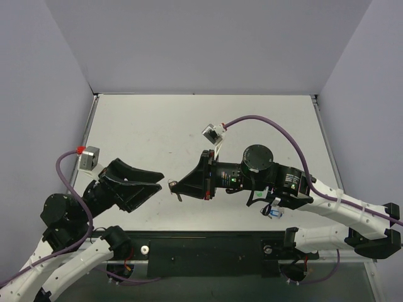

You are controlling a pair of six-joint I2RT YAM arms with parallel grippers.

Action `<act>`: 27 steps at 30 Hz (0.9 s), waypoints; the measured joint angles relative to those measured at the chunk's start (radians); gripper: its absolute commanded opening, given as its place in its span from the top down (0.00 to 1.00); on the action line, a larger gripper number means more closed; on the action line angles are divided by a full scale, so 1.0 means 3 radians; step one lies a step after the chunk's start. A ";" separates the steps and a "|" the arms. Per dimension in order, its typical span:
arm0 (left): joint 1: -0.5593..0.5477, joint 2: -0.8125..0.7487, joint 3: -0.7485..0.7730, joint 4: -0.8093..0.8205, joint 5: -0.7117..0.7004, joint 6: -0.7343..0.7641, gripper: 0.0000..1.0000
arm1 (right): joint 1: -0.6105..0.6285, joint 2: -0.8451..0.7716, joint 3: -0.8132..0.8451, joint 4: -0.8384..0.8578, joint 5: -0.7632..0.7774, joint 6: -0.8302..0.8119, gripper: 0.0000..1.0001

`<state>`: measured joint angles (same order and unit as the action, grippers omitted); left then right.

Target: Remove the keys from the keyring

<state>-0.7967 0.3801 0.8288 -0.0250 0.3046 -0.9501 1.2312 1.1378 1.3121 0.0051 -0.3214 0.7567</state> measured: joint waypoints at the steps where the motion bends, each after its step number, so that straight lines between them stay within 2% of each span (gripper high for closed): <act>1: 0.0000 -0.0034 -0.0089 0.0116 -0.0028 -0.0065 0.36 | 0.0000 0.0000 0.0000 0.0004 0.0000 0.0001 1.00; 7: 0.0000 -0.0081 -0.0417 0.0343 -0.0144 -0.0323 0.42 | 0.0000 0.0000 0.0000 0.0047 -0.0001 0.0005 1.00; 27: 0.0000 -0.0041 -0.0483 0.0650 -0.0153 -0.0469 0.60 | 0.0000 0.0039 0.0000 0.0076 -0.0003 0.0006 1.00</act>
<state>-0.7967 0.3679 0.6838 0.1699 0.2588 -1.0908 1.2312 1.1496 1.3121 0.0280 -0.3222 0.7586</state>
